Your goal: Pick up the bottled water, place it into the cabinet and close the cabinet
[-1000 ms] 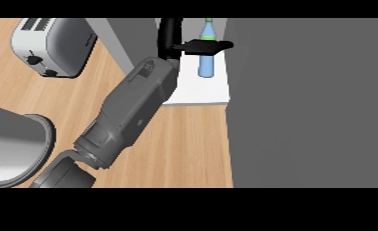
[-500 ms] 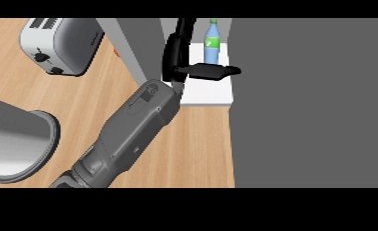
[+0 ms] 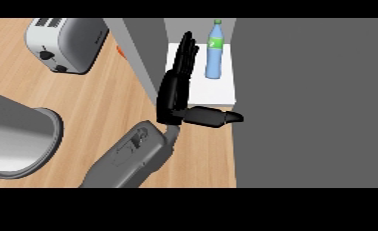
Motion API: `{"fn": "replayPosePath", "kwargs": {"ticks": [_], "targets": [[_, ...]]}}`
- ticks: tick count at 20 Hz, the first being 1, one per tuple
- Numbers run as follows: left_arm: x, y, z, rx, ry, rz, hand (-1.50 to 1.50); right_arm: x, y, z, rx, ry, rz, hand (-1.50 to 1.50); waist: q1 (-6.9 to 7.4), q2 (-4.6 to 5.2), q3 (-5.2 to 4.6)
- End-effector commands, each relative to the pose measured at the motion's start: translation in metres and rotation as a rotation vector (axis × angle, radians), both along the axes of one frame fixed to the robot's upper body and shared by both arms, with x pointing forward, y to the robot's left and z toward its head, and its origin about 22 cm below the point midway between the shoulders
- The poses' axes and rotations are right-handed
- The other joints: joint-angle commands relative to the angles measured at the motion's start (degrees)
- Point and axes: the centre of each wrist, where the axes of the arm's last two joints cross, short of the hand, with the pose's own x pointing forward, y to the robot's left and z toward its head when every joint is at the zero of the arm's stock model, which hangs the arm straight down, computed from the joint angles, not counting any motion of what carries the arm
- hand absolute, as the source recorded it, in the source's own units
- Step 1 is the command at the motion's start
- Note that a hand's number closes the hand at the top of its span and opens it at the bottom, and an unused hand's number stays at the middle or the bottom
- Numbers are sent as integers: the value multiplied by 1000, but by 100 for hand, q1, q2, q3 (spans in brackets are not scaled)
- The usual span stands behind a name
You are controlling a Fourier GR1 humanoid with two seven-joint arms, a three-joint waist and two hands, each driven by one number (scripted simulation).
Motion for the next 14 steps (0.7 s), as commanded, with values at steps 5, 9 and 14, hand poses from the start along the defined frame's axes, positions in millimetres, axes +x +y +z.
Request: {"fn": "replayPosePath", "kwargs": {"ticks": [5,9,14], "targets": [[-76,30,-20,-36,32,-12,-150,1,18,25,-35,-6,143,-150,-40,19,2],[-85,46,-14,-59,35,7,-150,5,24,34,-124,55,318,150,-27,26,-3],[-124,79,-27,-53,46,10,-150,4,40,40,-125,53,397,150,-9,25,-13]]}}
